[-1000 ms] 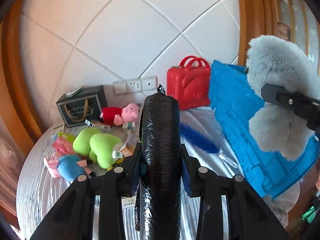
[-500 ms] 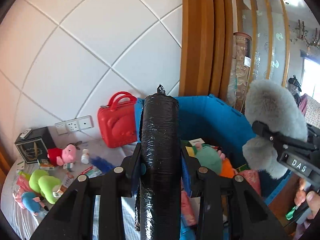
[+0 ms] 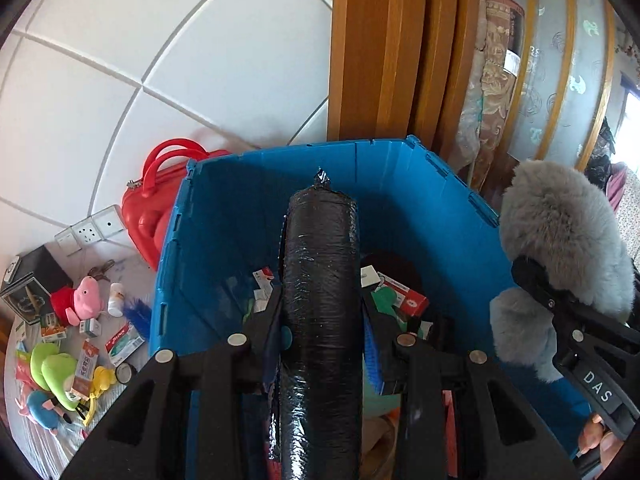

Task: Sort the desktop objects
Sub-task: 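Carry the black cylinder and grey plush into the blue crate and open both tools, then move both tools back over the pile on the bed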

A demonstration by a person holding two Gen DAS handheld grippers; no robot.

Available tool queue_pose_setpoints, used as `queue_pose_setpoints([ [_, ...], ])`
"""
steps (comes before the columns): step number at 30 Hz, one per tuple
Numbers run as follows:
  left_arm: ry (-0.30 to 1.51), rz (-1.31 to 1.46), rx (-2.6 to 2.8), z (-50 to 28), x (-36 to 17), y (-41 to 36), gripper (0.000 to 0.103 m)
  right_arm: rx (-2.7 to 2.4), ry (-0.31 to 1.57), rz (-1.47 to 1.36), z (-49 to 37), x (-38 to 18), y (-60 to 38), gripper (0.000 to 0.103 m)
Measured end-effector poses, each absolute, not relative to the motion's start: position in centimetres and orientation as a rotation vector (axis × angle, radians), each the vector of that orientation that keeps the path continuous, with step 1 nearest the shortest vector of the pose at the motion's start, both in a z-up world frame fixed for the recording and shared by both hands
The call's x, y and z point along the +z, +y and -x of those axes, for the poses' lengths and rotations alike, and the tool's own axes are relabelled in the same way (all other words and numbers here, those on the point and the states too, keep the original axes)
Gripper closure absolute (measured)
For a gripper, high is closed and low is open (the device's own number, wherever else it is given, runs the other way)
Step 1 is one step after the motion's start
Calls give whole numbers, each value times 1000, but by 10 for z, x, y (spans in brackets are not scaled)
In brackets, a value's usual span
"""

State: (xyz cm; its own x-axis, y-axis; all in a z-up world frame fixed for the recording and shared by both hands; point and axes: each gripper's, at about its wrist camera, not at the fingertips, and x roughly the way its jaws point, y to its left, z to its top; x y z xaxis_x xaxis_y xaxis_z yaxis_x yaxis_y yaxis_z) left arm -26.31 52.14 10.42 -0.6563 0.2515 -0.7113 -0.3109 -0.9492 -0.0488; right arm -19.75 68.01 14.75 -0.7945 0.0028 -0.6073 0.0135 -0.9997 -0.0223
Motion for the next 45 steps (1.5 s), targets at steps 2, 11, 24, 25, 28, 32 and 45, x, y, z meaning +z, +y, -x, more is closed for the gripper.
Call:
queue_pose_setpoints([
  [2,76,1139,2586,284,99,526,69,-2976,40,-1021,216,144,685,62],
  [11,198,1215,2689,340,52,539,69,-3031,11,-1050,290,109,696,62],
  [24,159,1363,2675,352,33,524,56,-3021,70,-1091,310,86,699,37],
  [25,164,1366,2676,353,31,524,56,-3015,84,-1104,311,84,697,23],
  [28,182,1370,2666,355,28,527,56,-3022,119,-1096,313,83,695,11],
  [32,234,1383,2652,355,23,532,56,-3002,88,-1094,314,84,695,0],
  [45,295,1361,2656,343,27,533,56,-2953,126,-1234,322,71,692,0],
])
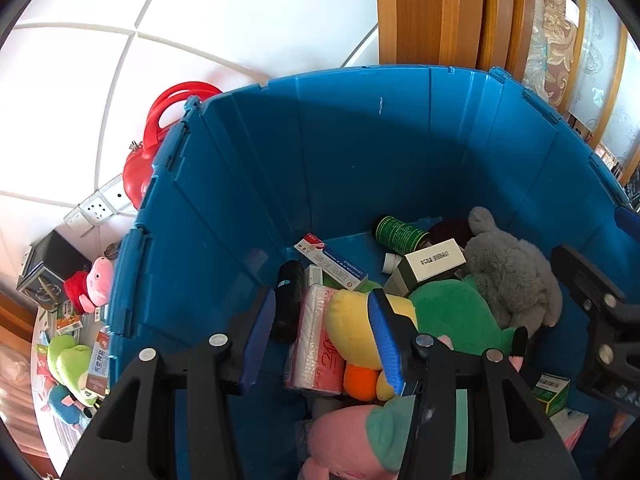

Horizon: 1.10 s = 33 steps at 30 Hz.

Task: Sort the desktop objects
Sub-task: 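Move both tools back over the pile on the bed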

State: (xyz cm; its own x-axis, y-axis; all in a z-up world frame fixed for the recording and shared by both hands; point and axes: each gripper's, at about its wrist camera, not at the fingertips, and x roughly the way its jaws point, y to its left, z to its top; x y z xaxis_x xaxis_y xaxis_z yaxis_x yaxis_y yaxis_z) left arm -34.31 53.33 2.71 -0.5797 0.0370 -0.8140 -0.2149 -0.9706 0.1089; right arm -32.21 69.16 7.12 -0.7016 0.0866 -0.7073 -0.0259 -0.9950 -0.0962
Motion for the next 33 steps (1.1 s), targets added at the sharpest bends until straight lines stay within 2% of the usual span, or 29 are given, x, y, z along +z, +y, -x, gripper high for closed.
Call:
queue_pose_setpoints([
  [5,274,1314,2640,325,45,533,56,2801,-138,1198,321,72,692,0],
  [13,254,1459,2561,284,70,520,56,2752,-103,1280,314,74,699,0],
  [25,150,1187,2588,178,115,473,56,2901,-143,1248,221,121,667,0],
  [33,29,1018,2738,118,107,393,56,3103,-66,1088,145,143,615,0],
])
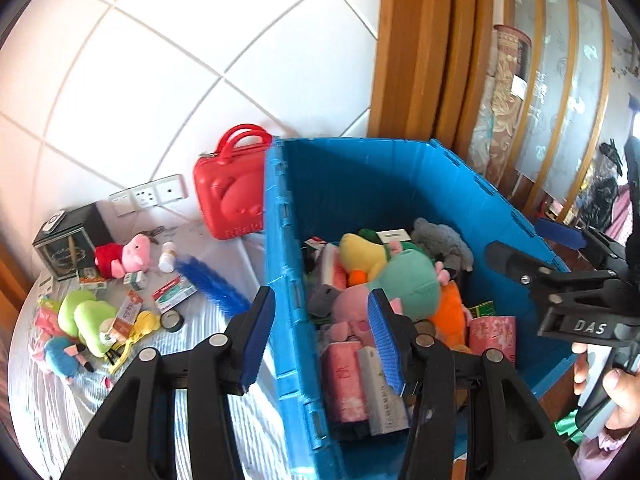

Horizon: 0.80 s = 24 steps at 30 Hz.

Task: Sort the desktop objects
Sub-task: 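Move both tools back over the pile on the bed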

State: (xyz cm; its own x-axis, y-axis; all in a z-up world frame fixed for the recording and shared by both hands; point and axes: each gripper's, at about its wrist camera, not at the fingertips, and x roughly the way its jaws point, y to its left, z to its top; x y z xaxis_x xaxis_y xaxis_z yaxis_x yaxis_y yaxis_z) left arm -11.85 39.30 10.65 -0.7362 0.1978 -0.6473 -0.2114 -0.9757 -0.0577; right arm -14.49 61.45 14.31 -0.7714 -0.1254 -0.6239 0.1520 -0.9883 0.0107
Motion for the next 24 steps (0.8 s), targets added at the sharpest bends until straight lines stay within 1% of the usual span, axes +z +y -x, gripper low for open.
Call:
queue_pose_setpoints([
  [7,-78,1054,2862,92,69,280,55,-2788,-5,-876,116,138,535,0],
  [11,-143,1142,2902,82,33,201,55,-2756,33,-851,110,133,477,0],
  [15,-136,1219,2980,67,-3,130,55,-2692,68,-841,111,122,415,0],
  [19,-188,1352,2985,57,-40,66,55,-2608,79,-867,117,99,357,0],
  [24,-284,1518,2949,55,-88,8,55,-2544,108,-989,131,50,306,0],
])
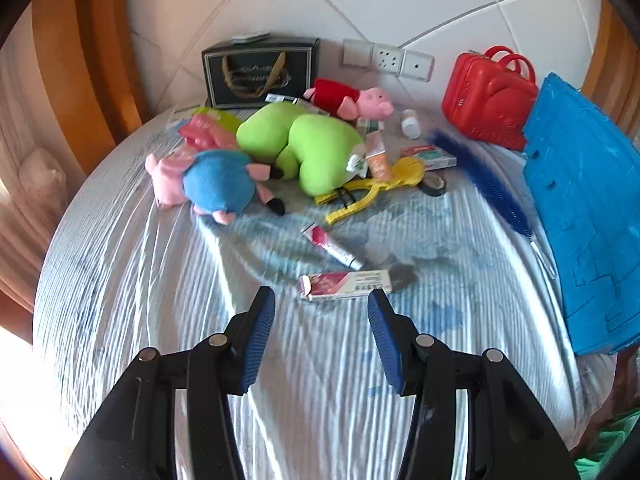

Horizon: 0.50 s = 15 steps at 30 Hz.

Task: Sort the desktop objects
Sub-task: 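Move both tools back over the pile on the bed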

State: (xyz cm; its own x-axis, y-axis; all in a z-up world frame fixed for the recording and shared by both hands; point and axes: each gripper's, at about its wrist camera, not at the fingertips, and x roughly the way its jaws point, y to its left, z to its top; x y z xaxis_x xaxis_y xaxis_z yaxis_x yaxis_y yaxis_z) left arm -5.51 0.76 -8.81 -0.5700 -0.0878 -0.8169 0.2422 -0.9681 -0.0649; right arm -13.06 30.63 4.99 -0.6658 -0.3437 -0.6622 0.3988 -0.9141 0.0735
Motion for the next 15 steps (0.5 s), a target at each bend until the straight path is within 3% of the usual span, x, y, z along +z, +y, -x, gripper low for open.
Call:
queue_pose_setpoints([
  [7,371,-1510,-2547,71,-146,-10,55,-2506,128,-1190,154,-20,275,0],
  [15,422,-1741,-2527,134,-196,35,55,-2426,137,-1368,185,-74,269,0],
])
